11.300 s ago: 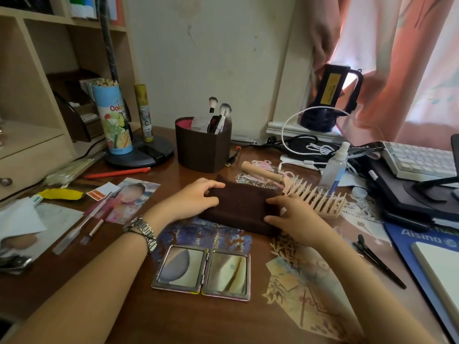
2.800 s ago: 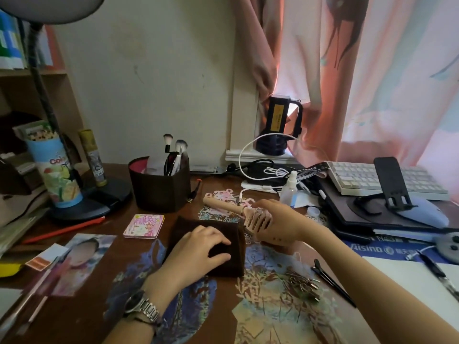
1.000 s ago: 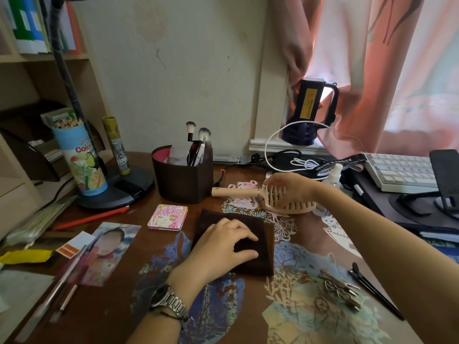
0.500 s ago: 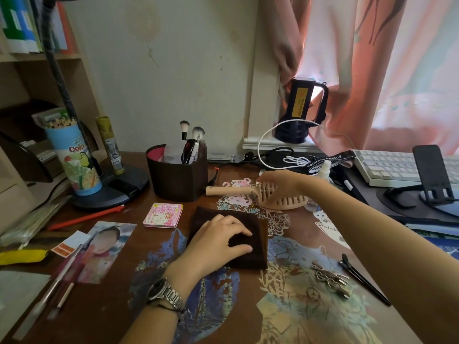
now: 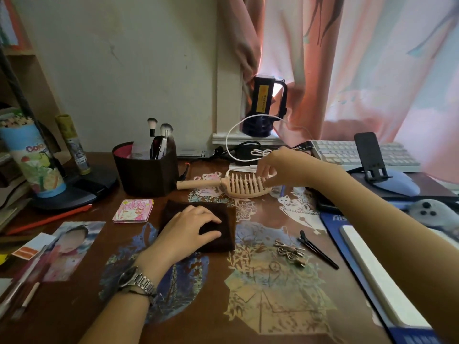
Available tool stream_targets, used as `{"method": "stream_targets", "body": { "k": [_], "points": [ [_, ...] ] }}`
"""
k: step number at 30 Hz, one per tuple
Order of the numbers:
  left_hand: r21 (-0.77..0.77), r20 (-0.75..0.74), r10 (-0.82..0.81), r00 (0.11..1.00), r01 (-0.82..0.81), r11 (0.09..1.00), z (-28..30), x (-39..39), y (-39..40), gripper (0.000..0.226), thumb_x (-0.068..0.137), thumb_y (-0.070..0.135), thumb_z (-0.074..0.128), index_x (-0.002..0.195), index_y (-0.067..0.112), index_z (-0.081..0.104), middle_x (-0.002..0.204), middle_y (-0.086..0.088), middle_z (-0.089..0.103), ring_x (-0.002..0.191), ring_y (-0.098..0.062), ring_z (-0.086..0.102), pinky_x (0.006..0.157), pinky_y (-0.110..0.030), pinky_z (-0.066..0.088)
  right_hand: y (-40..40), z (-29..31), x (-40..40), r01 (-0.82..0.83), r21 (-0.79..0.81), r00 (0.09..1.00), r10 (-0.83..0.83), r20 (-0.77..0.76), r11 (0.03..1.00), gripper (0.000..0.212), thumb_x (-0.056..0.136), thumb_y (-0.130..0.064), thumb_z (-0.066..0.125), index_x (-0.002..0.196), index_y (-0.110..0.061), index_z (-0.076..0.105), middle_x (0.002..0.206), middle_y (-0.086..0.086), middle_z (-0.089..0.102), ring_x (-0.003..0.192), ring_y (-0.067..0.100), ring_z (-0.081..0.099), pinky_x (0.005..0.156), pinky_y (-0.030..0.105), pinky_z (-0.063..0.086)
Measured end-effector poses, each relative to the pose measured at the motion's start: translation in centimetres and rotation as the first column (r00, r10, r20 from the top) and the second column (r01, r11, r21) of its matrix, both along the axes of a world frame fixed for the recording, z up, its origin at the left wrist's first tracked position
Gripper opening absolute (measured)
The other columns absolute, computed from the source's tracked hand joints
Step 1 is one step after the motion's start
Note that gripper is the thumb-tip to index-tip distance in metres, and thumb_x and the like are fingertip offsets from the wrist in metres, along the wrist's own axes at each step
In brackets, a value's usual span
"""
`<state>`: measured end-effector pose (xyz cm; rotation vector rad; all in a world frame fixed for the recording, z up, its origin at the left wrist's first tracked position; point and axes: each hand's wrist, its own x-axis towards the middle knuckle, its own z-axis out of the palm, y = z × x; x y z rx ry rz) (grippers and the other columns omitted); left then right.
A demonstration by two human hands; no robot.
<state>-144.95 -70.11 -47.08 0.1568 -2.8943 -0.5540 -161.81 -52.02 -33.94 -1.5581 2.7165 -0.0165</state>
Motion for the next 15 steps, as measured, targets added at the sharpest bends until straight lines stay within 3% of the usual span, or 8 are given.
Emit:
{"method": "stream_targets", "body": {
  "k": [2,4,5,8,15],
  "points": [
    [-0.001,-0.003,0.000,1.000,0.000,1.000,-0.1,0.0,0.1,0.032,0.090,0.047,0.056,0.120,0.038,0.059,0.121,0.020,0.051,0.119,-0.004,0.040,0.103,-0.034,0.037,1.8,-0.5,1.0,0.007,-0.025,0.997,-0.005,0.080,1.000,0.025,0.081,-0.017,0.070,0.105,-0.021,0.069,0.100,-0.005,0.070,0.087,0.014,0.066,0.080,0.030,0.056],
    [-0.001,-0.004,-0.001,1.000,0.001,1.000,-0.2,0.1,0.1,0.032,0.090,0.047,0.056,0.120,0.037,0.059,0.121,0.020,0.051,0.119,-0.005,0.041,0.102,-0.034,0.038,3.5,-1.4,2.0,0.012,-0.031,0.991,-0.007,0.136,0.999,0.021,0.081,-0.020,0.071,0.101,-0.019,0.071,0.094,-0.005,0.071,0.084,0.012,0.065,0.070,0.010,0.048],
    [-0.005,-0.002,0.000,1.000,0.000,1.000,-0.2,0.1,0.1,0.032,0.090,0.047,0.056,0.120,0.037,0.059,0.121,0.019,0.051,0.118,-0.005,0.041,0.102,-0.033,0.038,4.2,-2.0,2.3,0.019,-0.026,0.986,-0.014,0.165,0.999,0.019,0.081,-0.021,0.071,0.100,-0.019,0.072,0.092,-0.005,0.071,0.081,0.010,0.063,0.066,0.007,0.045],
    [-0.008,-0.004,0.000,1.000,0.000,1.000,-0.2,0.2,0.2,0.033,0.091,0.046,0.056,0.121,0.036,0.059,0.123,0.018,0.052,0.119,-0.006,0.042,0.102,-0.032,0.037,5.8,-3.8,2.6,0.044,-0.002,0.968,-0.042,0.248,0.999,0.016,0.080,-0.021,0.072,0.095,-0.022,0.072,0.085,-0.013,0.067,0.076,0.002,0.060,0.072,0.015,0.046],
    [0.000,-0.010,0.003,1.000,-0.003,1.000,-0.3,0.4,0.3,0.033,0.091,0.043,0.057,0.122,0.034,0.060,0.125,0.016,0.052,0.120,-0.007,0.042,0.101,-0.030,0.037,8.3,-6.4,3.7,0.064,0.105,0.953,-0.092,0.289,0.992,0.019,0.079,-0.024,0.074,0.097,-0.017,0.072,0.075,-0.020,0.057,0.071,-0.002,0.055,0.063,0.009,0.039]
  ]
}}
